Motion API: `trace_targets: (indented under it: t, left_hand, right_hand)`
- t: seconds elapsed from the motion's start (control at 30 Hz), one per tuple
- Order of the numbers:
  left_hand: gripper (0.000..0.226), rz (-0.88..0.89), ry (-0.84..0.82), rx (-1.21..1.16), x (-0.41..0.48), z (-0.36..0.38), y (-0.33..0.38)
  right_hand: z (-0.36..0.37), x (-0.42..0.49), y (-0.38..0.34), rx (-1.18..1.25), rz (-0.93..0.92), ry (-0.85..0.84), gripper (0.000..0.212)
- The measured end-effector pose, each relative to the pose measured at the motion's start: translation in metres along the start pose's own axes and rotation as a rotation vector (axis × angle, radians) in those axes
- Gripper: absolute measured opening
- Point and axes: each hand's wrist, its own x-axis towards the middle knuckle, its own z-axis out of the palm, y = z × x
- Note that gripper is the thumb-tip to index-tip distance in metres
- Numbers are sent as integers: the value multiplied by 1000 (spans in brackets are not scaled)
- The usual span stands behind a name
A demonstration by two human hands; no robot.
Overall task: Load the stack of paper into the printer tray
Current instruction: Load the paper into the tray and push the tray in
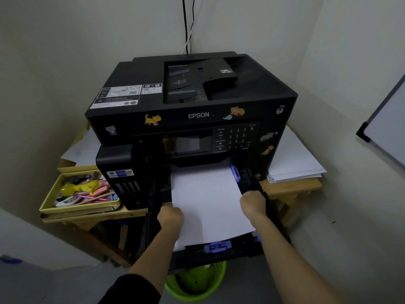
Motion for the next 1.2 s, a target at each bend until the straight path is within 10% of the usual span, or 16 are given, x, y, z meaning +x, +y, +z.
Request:
trace_targets:
  t: [0.37, 0.53, 0.7, 0.93, 1.1, 1.2]
  left_hand:
    - [37, 144, -5, 252, -10, -4, 0]
    - [48, 186, -19, 387, -20, 0, -4]
    - [58, 266, 6, 443, -29, 3, -8]
    - [76, 973, -254, 671, -49, 1, -65]
    - [105, 1017, -378, 975, -56, -4, -78]
    - [91, 1008, -378, 1091, -58, -4, -72]
  right_hand:
    - [5, -6, 6, -230, -140, 50, 41]
    - [5, -16, 7, -323, -191, 26, 10]
    - [3, -23, 21, -257, -273, -28, 44]
    - [-9, -49, 68, -459, -740, -238, 69]
    - [-15, -56, 81, -680, -790, -407, 112]
    - [-12, -55, 82, -821, -826, -421, 101]
